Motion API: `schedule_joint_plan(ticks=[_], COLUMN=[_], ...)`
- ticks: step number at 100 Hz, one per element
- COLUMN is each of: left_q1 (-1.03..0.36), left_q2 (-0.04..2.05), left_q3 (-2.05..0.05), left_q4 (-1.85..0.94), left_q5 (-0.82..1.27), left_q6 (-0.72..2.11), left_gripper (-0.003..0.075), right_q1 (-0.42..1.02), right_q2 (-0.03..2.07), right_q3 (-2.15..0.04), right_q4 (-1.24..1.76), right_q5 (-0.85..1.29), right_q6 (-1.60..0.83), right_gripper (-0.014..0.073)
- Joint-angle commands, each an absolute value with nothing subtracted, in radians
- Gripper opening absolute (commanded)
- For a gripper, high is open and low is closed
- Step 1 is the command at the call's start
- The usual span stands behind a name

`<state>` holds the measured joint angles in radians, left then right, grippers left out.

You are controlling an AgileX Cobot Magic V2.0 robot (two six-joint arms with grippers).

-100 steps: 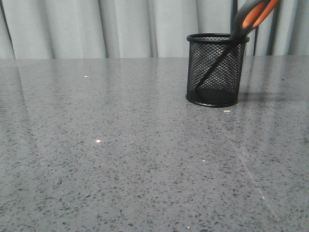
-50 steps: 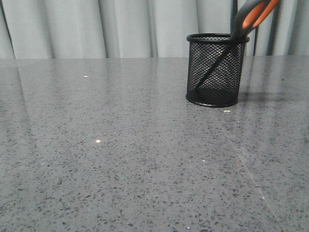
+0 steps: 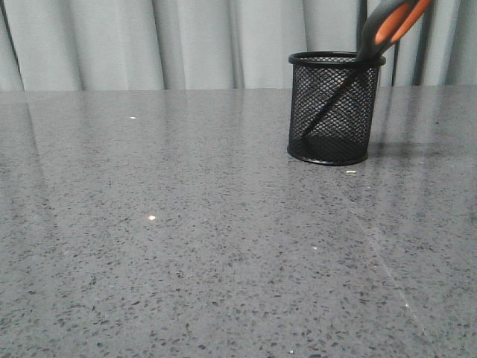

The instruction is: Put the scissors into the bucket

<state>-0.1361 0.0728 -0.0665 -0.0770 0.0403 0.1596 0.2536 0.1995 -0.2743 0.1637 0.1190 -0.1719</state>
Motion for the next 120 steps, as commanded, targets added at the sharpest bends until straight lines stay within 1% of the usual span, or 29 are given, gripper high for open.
schedule_joint_plan(ticks=[1, 8, 15, 18, 34, 107, 120], left_q1=[-0.09, -0.065, -0.052, -0.052, -0.052, -0.052, -0.052], left_q2=[0.025, -0.033, -0.03, -0.03, -0.03, -0.03, -0.03], left_q3=[-0.035, 0.007, 0.042, 0.042, 0.04, 0.04, 0.04], left_q4=[-0.044, -0.046, -0.046, -0.048, -0.087, -0.087, -0.087], left_q5=[-0.022, -0.007, -0.022, 0.019, 0.1, 0.097, 0.097], left_q6=[0.075, 0.07, 0.062, 0.062, 0.062, 0.062, 0.062], left_gripper=[-0.002, -0.002, -0.002, -0.002, -0.002, -0.002, -0.002], right_q1=[0.252, 0.252, 0.252, 0.252, 0.252, 0.252, 0.24], right_q2=[0.206, 0.206, 0.206, 0.206, 0.21, 0.21, 0.208], right_q3=[-0.302, -0.302, -0.302, -0.302, -0.302, -0.3, -0.269], right_q4=[0.167, 0.167, 0.167, 0.167, 0.167, 0.167, 0.148], right_q5=[0.032, 0.032, 0.032, 0.032, 0.032, 0.032, -0.009], right_q6=[-0.174, -0.174, -0.174, -0.174, -0.174, -0.174, -0.153], right_gripper=[-0.0045, -0.0045, -0.0045, -0.0045, -0.0045, -0.0045, -0.0045])
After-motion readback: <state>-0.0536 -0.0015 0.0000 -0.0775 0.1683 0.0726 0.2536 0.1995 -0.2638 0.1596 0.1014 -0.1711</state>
